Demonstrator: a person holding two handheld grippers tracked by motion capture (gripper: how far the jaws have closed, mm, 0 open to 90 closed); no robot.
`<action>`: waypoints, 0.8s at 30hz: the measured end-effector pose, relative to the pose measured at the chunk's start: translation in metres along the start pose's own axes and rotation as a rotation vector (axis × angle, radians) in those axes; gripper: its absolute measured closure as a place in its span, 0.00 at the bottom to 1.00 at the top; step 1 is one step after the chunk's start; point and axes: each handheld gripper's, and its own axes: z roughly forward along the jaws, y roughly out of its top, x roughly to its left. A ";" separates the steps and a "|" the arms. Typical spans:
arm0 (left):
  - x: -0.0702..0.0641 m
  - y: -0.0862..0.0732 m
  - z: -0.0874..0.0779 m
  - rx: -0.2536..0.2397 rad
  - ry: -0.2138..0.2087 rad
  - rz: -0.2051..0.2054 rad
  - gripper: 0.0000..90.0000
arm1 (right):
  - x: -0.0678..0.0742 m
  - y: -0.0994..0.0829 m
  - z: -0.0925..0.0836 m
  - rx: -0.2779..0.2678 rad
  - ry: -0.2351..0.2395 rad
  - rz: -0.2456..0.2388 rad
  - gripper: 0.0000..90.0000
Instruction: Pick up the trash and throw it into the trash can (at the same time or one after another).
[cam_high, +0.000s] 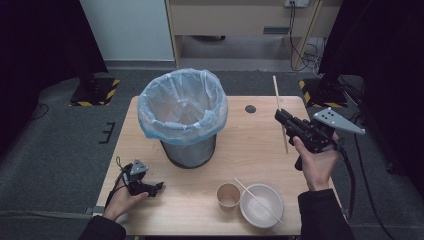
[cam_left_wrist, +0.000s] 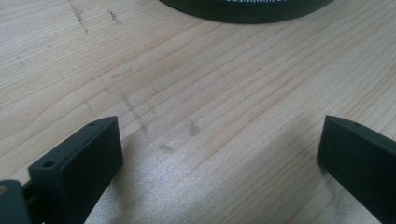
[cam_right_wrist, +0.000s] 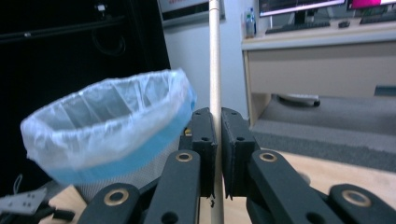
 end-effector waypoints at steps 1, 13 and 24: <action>0.000 0.000 0.000 0.000 0.000 0.000 0.00 | 0.001 0.004 0.001 -0.008 0.003 -0.002 0.95; 0.000 0.000 0.000 0.000 0.000 0.001 0.00 | 0.021 0.044 0.024 -0.056 0.029 -0.029 0.95; 0.000 0.000 0.000 -0.001 -0.001 0.001 0.00 | 0.034 0.067 0.045 -0.087 0.027 -0.065 0.95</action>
